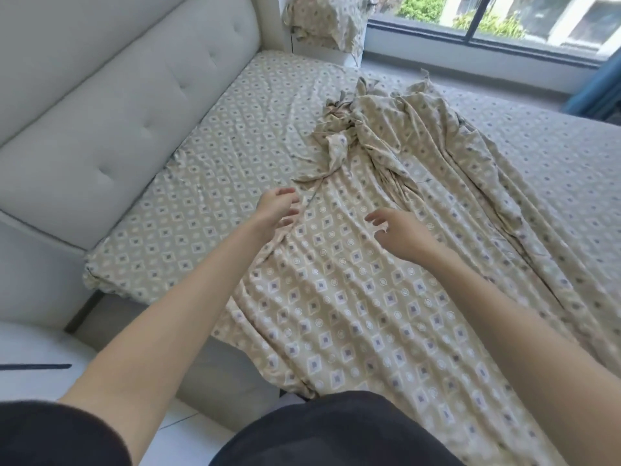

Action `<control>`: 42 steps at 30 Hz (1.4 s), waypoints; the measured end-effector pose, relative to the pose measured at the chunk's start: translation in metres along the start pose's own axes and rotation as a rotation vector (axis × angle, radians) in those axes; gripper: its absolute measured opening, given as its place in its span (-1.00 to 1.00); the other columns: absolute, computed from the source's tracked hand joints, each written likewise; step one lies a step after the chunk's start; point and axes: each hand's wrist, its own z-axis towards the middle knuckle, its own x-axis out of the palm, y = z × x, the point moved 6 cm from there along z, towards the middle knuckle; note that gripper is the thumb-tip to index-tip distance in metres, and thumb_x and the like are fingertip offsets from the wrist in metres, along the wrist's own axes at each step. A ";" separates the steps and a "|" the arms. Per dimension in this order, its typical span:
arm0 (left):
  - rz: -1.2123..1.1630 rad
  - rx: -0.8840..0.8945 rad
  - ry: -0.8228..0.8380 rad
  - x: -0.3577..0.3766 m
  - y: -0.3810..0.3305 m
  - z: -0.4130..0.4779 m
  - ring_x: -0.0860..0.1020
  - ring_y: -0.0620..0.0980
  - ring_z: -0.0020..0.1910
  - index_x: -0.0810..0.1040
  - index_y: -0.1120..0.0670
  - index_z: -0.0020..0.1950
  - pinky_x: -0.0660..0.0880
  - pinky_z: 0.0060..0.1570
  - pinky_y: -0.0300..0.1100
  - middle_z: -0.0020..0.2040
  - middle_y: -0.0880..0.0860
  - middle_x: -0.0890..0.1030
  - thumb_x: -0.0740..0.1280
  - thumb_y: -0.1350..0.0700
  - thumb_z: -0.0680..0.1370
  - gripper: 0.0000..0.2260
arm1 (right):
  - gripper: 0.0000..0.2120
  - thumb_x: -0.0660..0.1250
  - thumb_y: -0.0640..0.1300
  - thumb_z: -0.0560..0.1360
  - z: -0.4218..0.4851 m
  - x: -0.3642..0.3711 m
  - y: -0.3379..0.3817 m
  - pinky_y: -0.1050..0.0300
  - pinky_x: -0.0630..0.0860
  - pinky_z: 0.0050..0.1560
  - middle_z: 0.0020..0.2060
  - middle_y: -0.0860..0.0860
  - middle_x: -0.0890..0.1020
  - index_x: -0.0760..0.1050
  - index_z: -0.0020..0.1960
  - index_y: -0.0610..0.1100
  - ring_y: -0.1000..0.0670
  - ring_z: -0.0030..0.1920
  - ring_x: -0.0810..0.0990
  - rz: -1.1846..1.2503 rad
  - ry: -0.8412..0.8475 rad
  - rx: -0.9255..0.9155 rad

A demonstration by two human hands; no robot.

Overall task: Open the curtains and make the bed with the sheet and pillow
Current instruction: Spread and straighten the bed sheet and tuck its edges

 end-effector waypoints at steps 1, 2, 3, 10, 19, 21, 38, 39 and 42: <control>0.002 -0.002 0.005 -0.007 -0.002 0.005 0.55 -0.01 -0.04 0.46 0.09 0.27 0.52 0.01 -0.13 0.11 0.05 0.56 0.24 0.20 0.58 -0.74 | -0.62 0.15 -0.20 0.56 0.001 0.002 0.007 -0.07 0.59 0.03 0.28 0.05 0.49 0.41 0.35 0.01 -0.04 0.04 0.61 0.019 -0.003 0.014; 0.006 0.002 0.011 -0.012 -0.002 0.009 0.55 -0.01 -0.03 0.46 0.09 0.26 0.52 0.04 -0.11 0.11 0.04 0.56 0.24 0.20 0.58 -0.75 | -0.61 0.15 -0.21 0.56 0.003 0.004 0.014 -0.08 0.58 0.04 0.27 0.06 0.49 0.41 0.35 0.01 -0.05 0.03 0.61 0.038 0.002 0.024; 0.016 0.010 0.021 -0.017 -0.002 0.013 0.55 -0.01 -0.02 0.47 0.08 0.24 0.52 0.08 -0.10 0.11 0.04 0.57 0.24 0.20 0.58 -0.76 | -0.61 0.15 -0.22 0.55 0.005 0.008 0.021 -0.07 0.58 0.05 0.27 0.05 0.49 0.41 0.35 0.01 -0.04 0.05 0.61 0.054 0.006 0.026; 0.031 0.038 -0.032 -0.055 0.013 0.031 0.52 -0.02 -0.04 0.45 0.11 0.27 0.50 0.07 -0.12 0.14 0.05 0.52 0.19 0.21 0.60 -0.75 | -0.61 0.16 -0.25 0.54 0.021 0.044 0.062 0.23 0.43 -0.25 0.26 0.02 0.51 0.43 0.33 -0.02 0.04 -0.02 0.51 0.080 0.059 -0.009; 0.354 0.058 0.080 -0.108 0.031 0.114 0.50 0.01 0.04 0.41 0.08 0.34 0.46 -0.01 -0.13 0.28 0.05 0.46 0.15 0.19 0.59 -0.68 | -0.63 0.18 -0.26 0.52 0.069 0.112 0.097 0.12 0.49 0.10 0.25 -0.02 0.53 0.46 0.30 -0.07 -0.03 0.20 0.52 0.079 0.156 0.102; 0.451 0.071 0.153 -0.117 0.036 0.142 0.51 0.05 0.13 0.40 0.07 0.36 0.47 0.07 -0.10 0.31 0.07 0.47 0.15 0.19 0.59 -0.66 | -0.63 0.17 -0.24 0.52 0.091 0.131 0.107 0.05 0.52 0.13 0.23 -0.02 0.53 0.46 0.30 -0.06 -0.05 0.18 0.53 0.077 0.163 0.163; 1.414 0.388 0.786 -0.154 0.103 0.222 0.48 0.06 0.24 0.35 0.01 0.44 0.38 -0.34 -0.30 0.38 0.06 0.41 0.10 0.47 0.49 -0.41 | -0.60 0.13 -0.27 0.51 0.076 0.315 0.164 0.10 0.49 0.05 0.26 -0.04 0.53 0.47 0.30 -0.07 -0.07 0.21 0.52 0.414 0.164 0.730; 1.506 0.460 0.809 -0.152 0.107 0.221 0.50 0.06 0.20 0.33 -0.02 0.45 0.35 -0.39 -0.29 0.38 0.05 0.40 0.11 0.47 0.47 -0.38 | -0.60 0.15 -0.26 0.51 0.075 0.322 0.164 0.10 0.48 0.10 0.28 -0.04 0.51 0.46 0.31 -0.08 -0.07 0.24 0.50 0.425 0.161 0.737; 1.691 0.614 0.920 -0.148 0.128 0.220 0.47 0.10 0.18 0.30 -0.05 0.46 0.45 -0.27 -0.15 0.37 0.05 0.36 0.11 0.48 0.45 -0.34 | -0.58 0.16 -0.27 0.50 0.077 0.351 0.166 0.08 0.48 0.07 0.29 -0.03 0.50 0.43 0.34 -0.07 -0.07 0.24 0.50 0.437 0.180 0.768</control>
